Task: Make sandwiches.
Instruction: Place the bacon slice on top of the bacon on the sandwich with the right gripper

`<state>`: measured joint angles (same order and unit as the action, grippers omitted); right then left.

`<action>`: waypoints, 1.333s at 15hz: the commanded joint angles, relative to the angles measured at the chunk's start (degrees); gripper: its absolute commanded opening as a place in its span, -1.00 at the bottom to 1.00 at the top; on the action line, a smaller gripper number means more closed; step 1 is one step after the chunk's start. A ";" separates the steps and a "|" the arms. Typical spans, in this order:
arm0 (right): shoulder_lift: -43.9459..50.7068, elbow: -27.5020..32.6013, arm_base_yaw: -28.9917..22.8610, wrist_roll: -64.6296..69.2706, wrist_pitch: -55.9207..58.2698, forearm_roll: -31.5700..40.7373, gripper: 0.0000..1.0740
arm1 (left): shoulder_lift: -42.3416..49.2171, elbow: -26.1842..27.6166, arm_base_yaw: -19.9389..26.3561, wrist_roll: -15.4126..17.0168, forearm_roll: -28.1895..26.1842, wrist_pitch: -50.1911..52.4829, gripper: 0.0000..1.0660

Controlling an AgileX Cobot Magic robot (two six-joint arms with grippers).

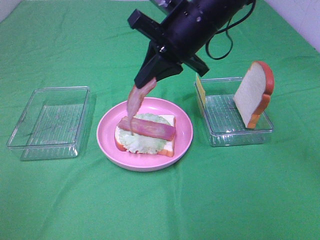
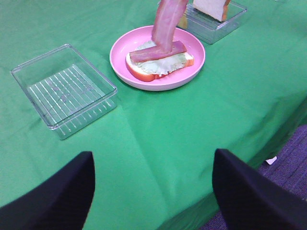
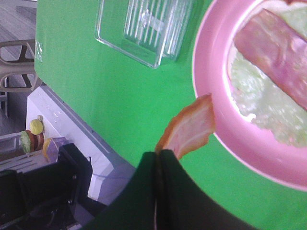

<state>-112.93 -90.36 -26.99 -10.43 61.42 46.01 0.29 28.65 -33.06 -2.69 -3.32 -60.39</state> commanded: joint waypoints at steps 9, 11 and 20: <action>-9.57 -0.11 -5.21 1.20 -18.51 -5.96 -1.00 | 1.26 -0.11 -0.11 -0.11 -0.23 0.63 0.26; -9.57 -0.11 -5.21 8.25 -19.08 -14.95 -1.00 | 1.26 -0.11 -0.11 -0.11 -0.23 0.63 0.26; -9.57 -0.11 -5.21 19.71 -19.08 -30.31 -0.27 | 1.26 -0.11 -0.11 -0.11 -0.23 0.63 0.26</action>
<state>-122.61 -90.36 -32.37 8.77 42.63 16.10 0.29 28.65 -33.06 -2.69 -3.27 -60.39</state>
